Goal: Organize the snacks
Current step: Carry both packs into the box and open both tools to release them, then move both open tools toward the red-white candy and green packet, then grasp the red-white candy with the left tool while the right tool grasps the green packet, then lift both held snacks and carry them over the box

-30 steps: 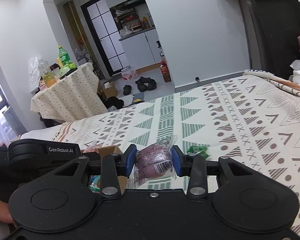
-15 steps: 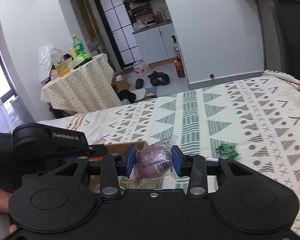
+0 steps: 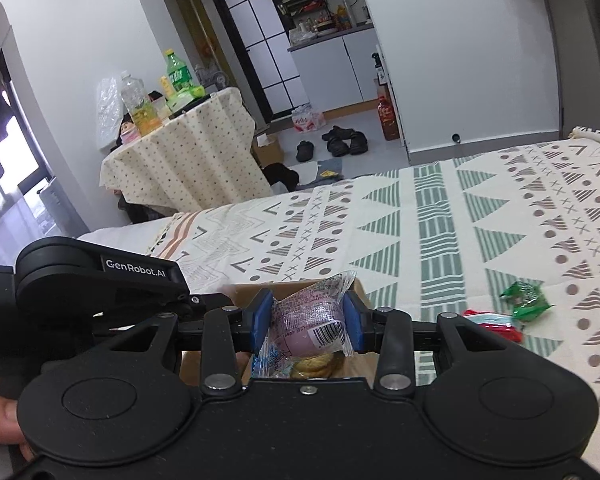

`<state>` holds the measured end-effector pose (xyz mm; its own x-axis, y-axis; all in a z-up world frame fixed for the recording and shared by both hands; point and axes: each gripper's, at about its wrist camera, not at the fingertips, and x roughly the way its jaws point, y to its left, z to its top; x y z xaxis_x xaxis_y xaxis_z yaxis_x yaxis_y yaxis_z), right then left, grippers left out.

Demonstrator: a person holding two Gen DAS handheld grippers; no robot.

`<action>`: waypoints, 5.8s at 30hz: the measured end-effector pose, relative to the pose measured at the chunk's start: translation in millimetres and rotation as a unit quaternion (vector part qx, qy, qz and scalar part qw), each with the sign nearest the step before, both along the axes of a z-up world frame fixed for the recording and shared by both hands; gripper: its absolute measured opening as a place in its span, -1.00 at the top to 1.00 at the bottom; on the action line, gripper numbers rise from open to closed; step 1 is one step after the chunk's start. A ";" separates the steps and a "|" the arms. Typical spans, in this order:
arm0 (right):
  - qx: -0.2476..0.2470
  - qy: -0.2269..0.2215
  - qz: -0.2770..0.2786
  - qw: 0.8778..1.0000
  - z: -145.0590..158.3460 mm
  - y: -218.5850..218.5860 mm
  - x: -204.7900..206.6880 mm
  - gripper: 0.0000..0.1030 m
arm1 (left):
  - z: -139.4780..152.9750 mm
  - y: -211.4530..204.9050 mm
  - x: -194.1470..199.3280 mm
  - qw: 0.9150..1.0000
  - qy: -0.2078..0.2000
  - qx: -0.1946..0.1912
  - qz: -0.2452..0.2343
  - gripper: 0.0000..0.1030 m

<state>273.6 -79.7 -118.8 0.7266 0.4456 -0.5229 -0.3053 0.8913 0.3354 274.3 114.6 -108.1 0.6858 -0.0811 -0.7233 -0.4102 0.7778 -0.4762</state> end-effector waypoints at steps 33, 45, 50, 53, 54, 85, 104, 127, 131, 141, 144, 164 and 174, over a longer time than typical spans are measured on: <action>-0.025 0.009 -0.101 0.995 -5.3 -87.7 -22.2 -0.88 | 9.5 -71.0 -0.1 0.997 -0.010 0.057 -0.052 -0.93; -0.027 0.011 -0.136 0.990 -10.5 -141.1 -40.5 -0.91 | 9.6 -123.1 -4.7 0.986 -0.025 0.105 -0.127 -0.93; -0.028 0.013 -0.144 0.989 -16.2 -159.6 -45.1 -0.92 | 4.6 -140.6 -4.6 0.981 -0.022 0.117 -0.151 -0.93; -0.024 0.017 -0.148 0.989 -22.1 -171.5 -48.0 -0.92 | 1.1 -149.4 -3.8 0.979 -0.018 0.125 -0.162 -0.93; -0.023 0.018 -0.149 0.988 -24.3 -174.8 -48.6 -0.92 | -0.1 -152.1 -3.5 0.978 -0.018 0.125 -0.166 -0.93; 0.070 0.060 -0.129 0.987 -88.8 -205.3 -3.4 -0.88 | -41.8 -206.2 33.8 0.965 -0.003 0.167 -0.201 -0.86; 0.146 0.089 -0.088 0.981 -133.8 -201.7 79.2 -0.34 | -85.7 -198.3 85.0 0.979 0.030 0.139 -0.147 -0.14; 0.153 0.101 -0.083 0.980 -142.2 -223.9 77.3 0.54 | -118.6 -224.3 116.3 0.975 0.061 0.152 -0.149 -0.24; 0.143 0.095 -0.108 0.979 -138.1 -235.9 67.9 0.54 | -124.8 -234.6 115.2 0.968 0.064 0.176 -0.165 -0.34; 0.123 0.096 -0.113 0.981 -134.0 -232.6 59.6 0.54 | -131.5 -251.3 111.5 0.951 0.063 0.219 -0.209 -0.50; 0.114 0.097 -0.120 0.981 -133.1 -235.5 54.8 0.54 | -130.9 -249.9 110.1 0.950 0.060 0.225 -0.208 -0.34; 0.092 0.074 -0.141 0.983 -97.5 -231.1 15.5 0.54 | -76.3 -227.1 77.1 0.965 0.034 0.171 -0.196 0.21; 0.088 0.038 -0.130 0.987 -58.0 -212.5 -4.1 0.54 | -31.3 -206.5 40.7 0.969 -0.003 0.161 -0.185 0.20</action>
<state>269.5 -292.1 -176.8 0.7907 0.3370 -0.5111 -0.0415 0.8624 0.5046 315.0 -91.9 -139.4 0.6572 -0.0931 -0.7479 -0.0727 0.9799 -0.1859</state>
